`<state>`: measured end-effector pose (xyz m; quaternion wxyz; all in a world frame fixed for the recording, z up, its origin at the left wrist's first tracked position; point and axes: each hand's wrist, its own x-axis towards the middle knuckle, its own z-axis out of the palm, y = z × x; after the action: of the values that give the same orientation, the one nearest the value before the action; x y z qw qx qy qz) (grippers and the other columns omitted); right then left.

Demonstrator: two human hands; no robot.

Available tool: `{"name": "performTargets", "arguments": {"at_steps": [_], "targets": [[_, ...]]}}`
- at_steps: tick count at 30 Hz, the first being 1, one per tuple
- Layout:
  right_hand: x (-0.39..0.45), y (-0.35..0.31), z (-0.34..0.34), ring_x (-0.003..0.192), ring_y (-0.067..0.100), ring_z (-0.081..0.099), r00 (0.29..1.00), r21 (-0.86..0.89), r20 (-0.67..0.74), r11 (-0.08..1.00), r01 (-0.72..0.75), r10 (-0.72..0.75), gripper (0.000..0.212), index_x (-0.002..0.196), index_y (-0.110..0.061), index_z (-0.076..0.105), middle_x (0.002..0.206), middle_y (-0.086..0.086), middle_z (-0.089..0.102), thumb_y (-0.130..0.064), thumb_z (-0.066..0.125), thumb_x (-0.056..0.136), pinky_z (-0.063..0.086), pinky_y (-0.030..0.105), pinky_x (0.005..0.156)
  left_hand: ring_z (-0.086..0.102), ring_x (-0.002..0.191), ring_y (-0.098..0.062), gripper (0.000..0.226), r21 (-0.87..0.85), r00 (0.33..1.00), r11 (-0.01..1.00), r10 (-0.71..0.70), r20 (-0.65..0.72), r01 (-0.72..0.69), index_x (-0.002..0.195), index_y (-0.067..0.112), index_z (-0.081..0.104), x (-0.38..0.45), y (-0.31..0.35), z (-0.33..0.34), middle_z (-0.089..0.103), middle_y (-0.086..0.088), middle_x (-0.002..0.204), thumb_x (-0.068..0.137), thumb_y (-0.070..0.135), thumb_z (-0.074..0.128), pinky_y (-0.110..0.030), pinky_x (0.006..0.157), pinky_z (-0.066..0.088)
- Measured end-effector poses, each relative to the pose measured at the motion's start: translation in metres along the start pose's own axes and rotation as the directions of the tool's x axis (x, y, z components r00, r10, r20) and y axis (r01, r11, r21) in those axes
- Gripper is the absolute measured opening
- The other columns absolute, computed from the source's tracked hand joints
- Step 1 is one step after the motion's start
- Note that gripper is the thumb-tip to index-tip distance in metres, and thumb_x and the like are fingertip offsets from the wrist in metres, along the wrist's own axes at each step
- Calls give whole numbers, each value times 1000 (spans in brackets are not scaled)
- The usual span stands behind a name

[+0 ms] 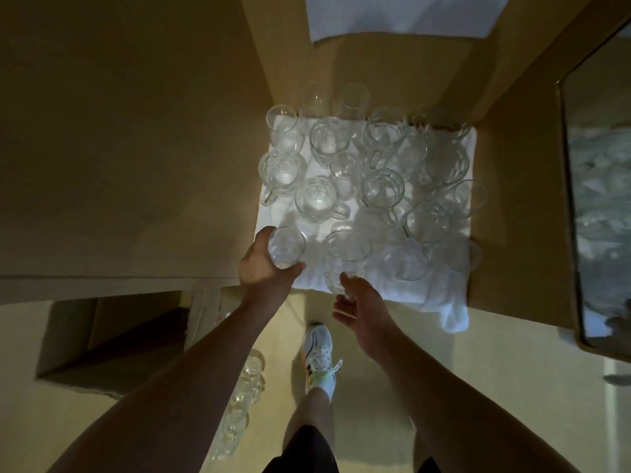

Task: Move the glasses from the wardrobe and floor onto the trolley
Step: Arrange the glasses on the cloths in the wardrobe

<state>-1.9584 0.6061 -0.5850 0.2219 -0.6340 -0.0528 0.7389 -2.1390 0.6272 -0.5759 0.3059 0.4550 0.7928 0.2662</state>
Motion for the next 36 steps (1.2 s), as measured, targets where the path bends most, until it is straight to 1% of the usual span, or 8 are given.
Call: {"name": "performTargets", "arguments": {"at_steps": [2, 5, 9, 14, 20, 26, 30, 36], "targets": [[-17, -9, -1, 84, 23, 56, 1000, -40, 6, 999, 17, -16, 25, 95, -13, 59, 83, 6, 53, -37, 64, 96, 52, 46, 96, 57, 93, -5, 74, -5, 1000, 1000, 21, 2, -21, 121, 30, 56, -9, 15, -12, 59, 25, 100, 59, 22, 94, -17, 77, 42], [-45, -30, 2, 88, 25, 60, 998, -87, 24, 994, 63, -61, 31, 108, -12, 61, 91, 10, 55, -42, 60, 99, 54, 42, 91, 63, 95, -16, 73, -24, 1000, 1000, 13, -8, -14, 125, 25, 57, -21, 37, -28, 65, 14, 103, 62, 19, 93, -18, 77, 44], [-103, -73, 9, 122, 35, 60, 988, -146, 57, 978, 148, -141, 46, 131, -15, 56, 126, 22, 60, -48, 58, 99, 55, 37, 94, 64, 105, -23, 76, -13, 998, 1000, 16, -58, -17, 130, 25, 57, -40, 93, -66, 71, 3, 115, 64, 25, 93, -26, 83, 46], [-179, -126, 11, 88, 26, 57, 945, -143, 173, 942, 302, -277, 38, 110, -11, 57, 93, 11, 52, -48, 55, 100, 52, 37, 87, 61, 104, -18, 74, -42, 986, 998, 43, -159, -51, 130, 30, 56, -72, 169, -120, 67, 9, 110, 65, 33, 92, -18, 76, 37], [-274, -167, 23, 61, 19, 47, 885, -150, 246, 886, 438, -396, 47, 71, -18, 46, 67, 5, 44, -54, 50, 101, 47, 32, 65, 63, 105, -23, 77, -61, 921, 990, 97, -377, -130, 130, 23, 56, -129, 247, -179, 68, 3, 115, 64, 39, 92, -29, 83, 49], [-359, -183, 24, 70, 23, 56, 798, -172, 351, 804, 570, -490, 46, 75, -16, 48, 65, 4, 49, -55, 53, 99, 56, 47, 91, 59, 111, -19, 83, -231, 868, 953, 58, -494, -195, 135, 29, 54, -182, 299, -229, 62, 9, 121, 62, 36, 94, -35, 91, 53], [-403, -181, 27, 75, 26, 60, 732, -169, 368, 733, 659, -573, 47, 77, -15, 51, 69, 6, 54, -56, 53, 98, 58, 45, 82, 60, 114, -20, 85, -386, 864, 885, 35, -503, -261, 132, 33, 57, -202, 317, -261, 64, 8, 125, 58, 33, 98, -43, 100, 53], [-454, -152, 30, 78, 28, 60, 647, -146, 330, 640, 754, -687, 46, 76, -15, 48, 79, 12, 59, -54, 50, 101, 56, 40, 74, 60, 107, -16, 72, -439, 860, 823, 110, -498, -359, 116, 40, 58, -228, 320, -301, 62, 15, 109, 57, 36, 98, -33, 95, 52]]}}
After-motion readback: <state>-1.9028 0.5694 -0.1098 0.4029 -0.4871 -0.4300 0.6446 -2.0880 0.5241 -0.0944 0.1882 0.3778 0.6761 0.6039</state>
